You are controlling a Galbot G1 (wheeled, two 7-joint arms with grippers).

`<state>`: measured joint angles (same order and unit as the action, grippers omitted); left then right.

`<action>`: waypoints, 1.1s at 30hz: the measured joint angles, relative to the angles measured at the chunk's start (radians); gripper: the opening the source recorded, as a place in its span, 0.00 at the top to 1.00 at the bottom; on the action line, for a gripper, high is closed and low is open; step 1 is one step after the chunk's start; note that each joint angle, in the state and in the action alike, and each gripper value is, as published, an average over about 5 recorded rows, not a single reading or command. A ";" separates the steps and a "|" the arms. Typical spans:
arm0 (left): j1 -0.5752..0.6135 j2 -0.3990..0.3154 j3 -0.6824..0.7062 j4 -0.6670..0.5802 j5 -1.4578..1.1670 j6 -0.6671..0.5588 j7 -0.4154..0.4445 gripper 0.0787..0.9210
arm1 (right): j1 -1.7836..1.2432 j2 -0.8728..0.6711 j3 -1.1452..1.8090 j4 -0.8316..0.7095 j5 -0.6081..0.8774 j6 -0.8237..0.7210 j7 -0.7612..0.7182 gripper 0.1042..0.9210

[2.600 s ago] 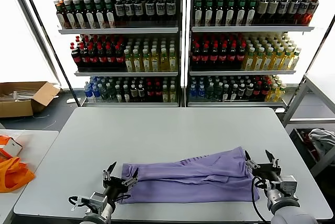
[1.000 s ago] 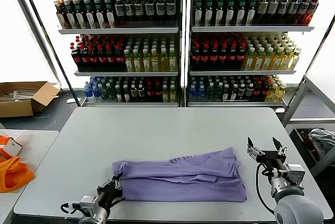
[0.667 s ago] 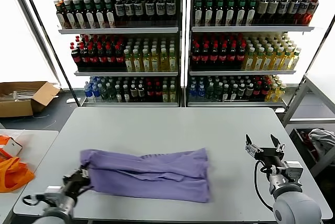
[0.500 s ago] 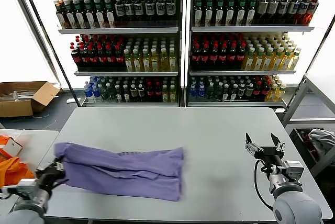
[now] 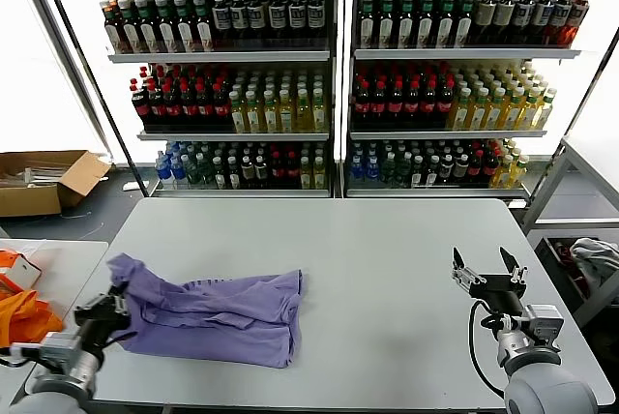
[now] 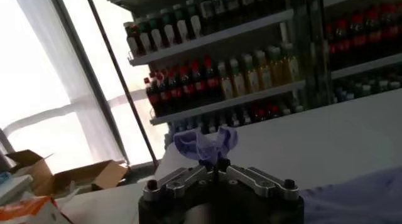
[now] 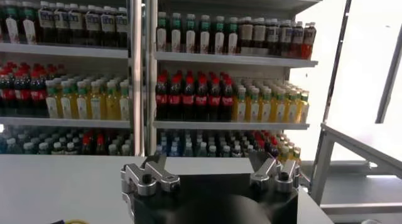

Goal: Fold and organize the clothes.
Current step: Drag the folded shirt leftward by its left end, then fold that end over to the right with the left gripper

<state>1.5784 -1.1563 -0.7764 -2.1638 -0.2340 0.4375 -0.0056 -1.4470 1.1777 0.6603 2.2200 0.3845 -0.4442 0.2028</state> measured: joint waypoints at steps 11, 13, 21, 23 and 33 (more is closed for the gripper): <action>-0.036 -0.081 0.235 -0.010 0.074 0.023 -0.002 0.98 | -0.066 0.032 0.008 0.016 -0.032 0.018 -0.003 0.12; -0.045 -0.089 0.265 -0.010 0.080 0.029 -0.003 0.98 | -0.074 0.039 0.006 0.020 -0.037 0.018 -0.003 0.12; -0.078 -0.121 0.366 0.004 0.085 0.038 0.002 0.98 | -0.109 0.067 -0.009 0.036 -0.066 0.026 -0.006 0.12; -0.087 -0.128 0.388 0.010 0.086 0.040 0.003 0.98 | -0.117 0.071 -0.008 0.038 -0.072 0.029 -0.006 0.12; -0.135 -0.151 0.466 0.049 0.090 0.044 0.005 0.98 | -0.142 0.090 -0.008 0.035 -0.097 0.043 -0.010 0.12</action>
<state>1.4438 -1.3071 -0.3100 -2.1149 -0.1437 0.4810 -0.0004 -1.5888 1.2672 0.6524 2.2554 0.2876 -0.4017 0.1931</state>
